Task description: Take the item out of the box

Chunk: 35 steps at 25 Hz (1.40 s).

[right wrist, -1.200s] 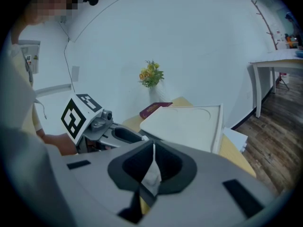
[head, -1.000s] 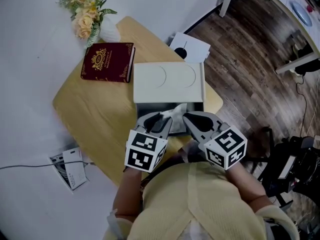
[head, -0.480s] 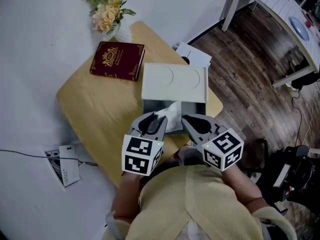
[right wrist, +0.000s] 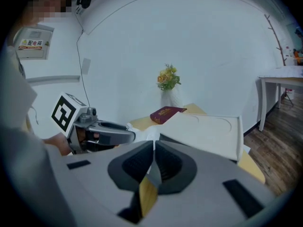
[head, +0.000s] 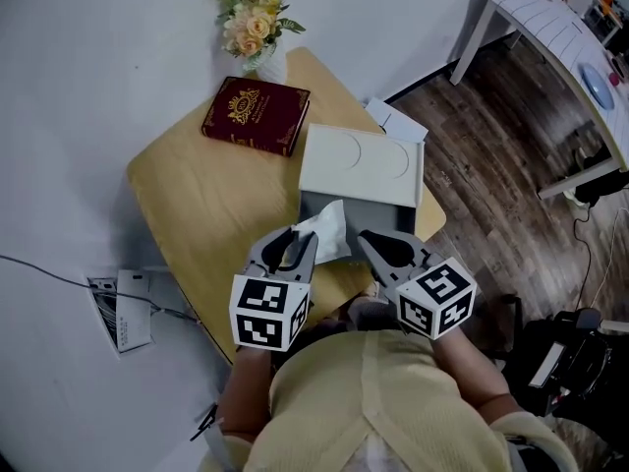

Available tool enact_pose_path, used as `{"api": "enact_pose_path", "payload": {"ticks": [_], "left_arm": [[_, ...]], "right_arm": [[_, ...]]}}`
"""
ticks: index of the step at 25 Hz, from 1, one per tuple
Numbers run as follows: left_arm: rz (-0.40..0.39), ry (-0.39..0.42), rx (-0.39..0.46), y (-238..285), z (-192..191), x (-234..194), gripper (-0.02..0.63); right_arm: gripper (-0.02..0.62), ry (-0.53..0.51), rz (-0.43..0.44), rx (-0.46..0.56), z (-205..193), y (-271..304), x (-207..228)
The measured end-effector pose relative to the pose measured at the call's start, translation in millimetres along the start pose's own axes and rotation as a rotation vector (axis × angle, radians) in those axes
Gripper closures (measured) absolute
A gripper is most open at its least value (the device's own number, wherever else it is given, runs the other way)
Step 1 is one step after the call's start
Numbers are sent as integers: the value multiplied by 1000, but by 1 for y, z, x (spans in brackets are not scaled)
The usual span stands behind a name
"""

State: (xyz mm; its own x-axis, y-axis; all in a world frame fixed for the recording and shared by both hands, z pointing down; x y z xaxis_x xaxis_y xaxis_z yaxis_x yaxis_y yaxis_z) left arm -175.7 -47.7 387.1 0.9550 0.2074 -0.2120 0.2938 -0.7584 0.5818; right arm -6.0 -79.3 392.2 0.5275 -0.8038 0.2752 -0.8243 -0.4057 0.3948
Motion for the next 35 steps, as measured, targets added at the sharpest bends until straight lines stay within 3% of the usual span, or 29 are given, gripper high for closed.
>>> {"api": "enact_pose_path", "payload": {"ticks": [18,35], "left_arm": [[116,-88,67,-36,-18,-18,476],[127,-104,57,-41,-30,-18,476]], "right_arm": [[563,-17,74,-29,-4,9,-26],[565,9,79,-43,-11,9,-27]]}}
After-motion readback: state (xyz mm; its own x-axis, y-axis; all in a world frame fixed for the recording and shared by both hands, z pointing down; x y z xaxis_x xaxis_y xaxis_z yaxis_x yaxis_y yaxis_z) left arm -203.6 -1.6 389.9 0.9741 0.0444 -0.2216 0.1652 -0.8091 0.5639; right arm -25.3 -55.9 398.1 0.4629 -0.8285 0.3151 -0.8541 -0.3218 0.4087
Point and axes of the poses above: the fingertips, and each gripper's own axes: y forward along the fingers, x to its right, z out of its top, the point moved 7 cm from there along -y, backward along the fingers, and after that the axes turned 6 degrees about -y, right-handed, at the moved point
